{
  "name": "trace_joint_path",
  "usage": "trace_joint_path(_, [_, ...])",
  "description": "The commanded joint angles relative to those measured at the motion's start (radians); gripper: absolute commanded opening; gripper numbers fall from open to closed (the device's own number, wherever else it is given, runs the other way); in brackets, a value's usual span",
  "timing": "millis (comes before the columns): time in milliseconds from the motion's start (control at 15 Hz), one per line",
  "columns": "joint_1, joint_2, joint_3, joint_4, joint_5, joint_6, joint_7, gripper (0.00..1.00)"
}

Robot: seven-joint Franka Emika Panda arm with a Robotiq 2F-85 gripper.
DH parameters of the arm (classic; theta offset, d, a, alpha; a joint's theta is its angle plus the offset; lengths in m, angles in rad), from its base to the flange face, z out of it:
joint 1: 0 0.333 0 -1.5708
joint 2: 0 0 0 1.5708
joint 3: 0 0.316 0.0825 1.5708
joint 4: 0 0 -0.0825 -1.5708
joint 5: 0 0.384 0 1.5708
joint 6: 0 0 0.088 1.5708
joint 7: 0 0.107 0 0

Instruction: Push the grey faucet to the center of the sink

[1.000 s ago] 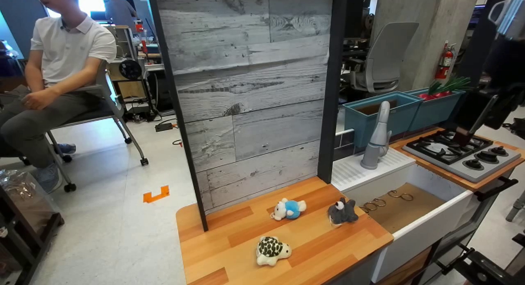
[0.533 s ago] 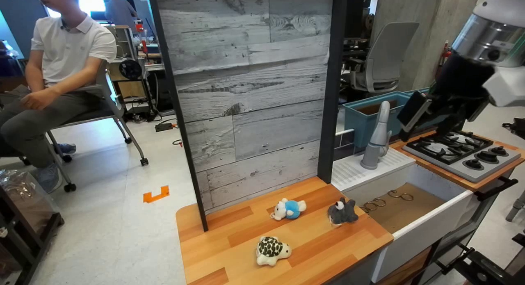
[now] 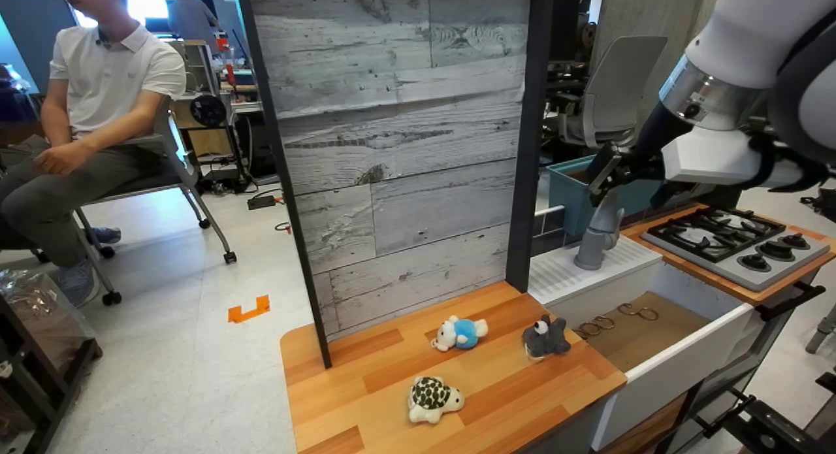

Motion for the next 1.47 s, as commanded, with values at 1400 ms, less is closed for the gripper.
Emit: trace_joint_path(1400, [0.19, 0.141, -0.077, 0.014, 0.753, -0.005, -0.445, 1.0])
